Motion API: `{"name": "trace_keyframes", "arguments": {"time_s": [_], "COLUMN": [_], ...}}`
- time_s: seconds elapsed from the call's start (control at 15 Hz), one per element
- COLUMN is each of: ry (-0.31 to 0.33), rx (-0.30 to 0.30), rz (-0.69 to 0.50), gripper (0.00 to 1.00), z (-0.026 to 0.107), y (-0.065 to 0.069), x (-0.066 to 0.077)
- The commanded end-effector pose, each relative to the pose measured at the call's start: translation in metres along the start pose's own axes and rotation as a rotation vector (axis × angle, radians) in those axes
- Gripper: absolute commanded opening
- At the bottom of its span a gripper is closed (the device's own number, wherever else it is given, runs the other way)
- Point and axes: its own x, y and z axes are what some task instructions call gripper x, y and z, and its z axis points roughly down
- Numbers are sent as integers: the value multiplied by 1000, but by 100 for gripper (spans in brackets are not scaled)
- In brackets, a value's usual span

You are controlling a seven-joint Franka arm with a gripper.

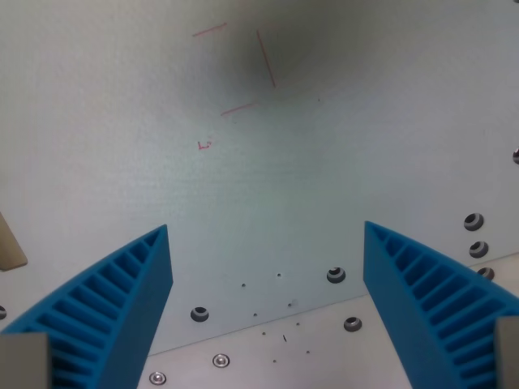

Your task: Rotate around gripper negative z

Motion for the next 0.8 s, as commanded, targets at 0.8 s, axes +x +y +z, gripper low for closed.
{"name": "trace_keyframes", "arguments": {"time_s": [0.8], "ry": [4], "rx": [1], "rz": [-139], "gripper": [100], "z": [-2], "y": [0], "x": [0]}}
